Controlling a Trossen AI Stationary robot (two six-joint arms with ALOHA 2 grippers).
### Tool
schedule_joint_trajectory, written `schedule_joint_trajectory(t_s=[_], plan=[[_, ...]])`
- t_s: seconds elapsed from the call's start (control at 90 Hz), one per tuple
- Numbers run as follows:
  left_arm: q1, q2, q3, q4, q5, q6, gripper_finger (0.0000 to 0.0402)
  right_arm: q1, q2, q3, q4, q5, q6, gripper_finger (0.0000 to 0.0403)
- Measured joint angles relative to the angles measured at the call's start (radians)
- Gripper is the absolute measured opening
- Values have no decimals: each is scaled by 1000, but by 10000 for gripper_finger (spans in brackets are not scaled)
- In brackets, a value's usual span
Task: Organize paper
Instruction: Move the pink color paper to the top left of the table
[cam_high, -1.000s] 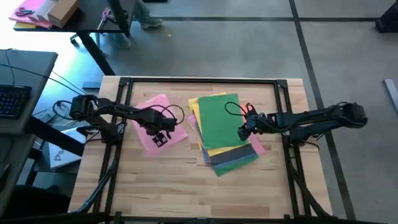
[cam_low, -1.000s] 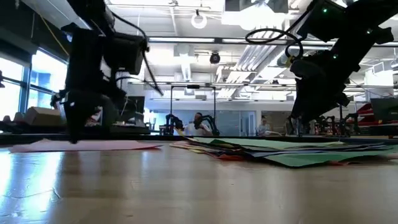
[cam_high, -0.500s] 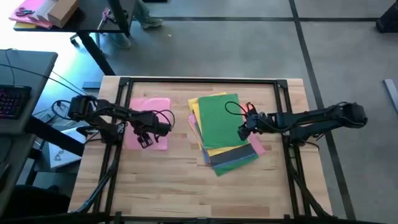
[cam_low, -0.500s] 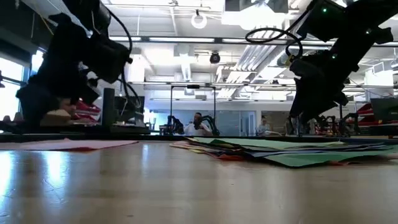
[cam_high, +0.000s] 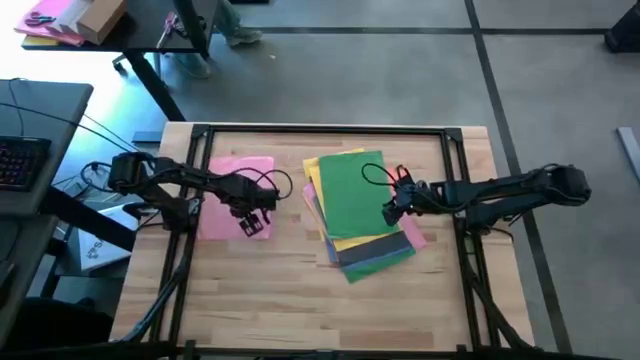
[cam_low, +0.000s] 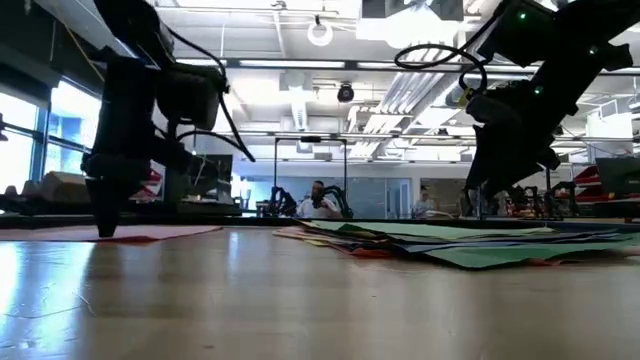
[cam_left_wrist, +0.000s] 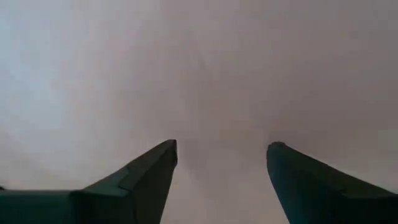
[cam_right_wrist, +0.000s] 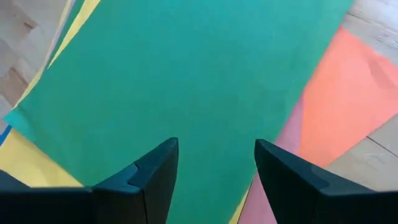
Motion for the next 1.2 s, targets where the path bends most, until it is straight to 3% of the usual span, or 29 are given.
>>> schedule_joint_trajectory(t_s=[0.222, 0.589, 0.789, 1.011, 1.2], plan=[[138, 1, -5, 66, -111, 127, 236, 0, 0, 0, 0, 0, -11, 199], [304, -1, -3, 150, -160, 243, 236, 0, 0, 0, 0, 0, -16, 199], [282, -59, 36, 136, -92, 204, 236, 0, 0, 0, 0, 0, -14, 199], [237, -196, 56, 126, -88, 179, 236, -8, 0, 0, 3, -1, 15, 199], [192, -235, 6, 115, -9, 88, 236, 9, 0, 0, 8, -4, 83, 199]])
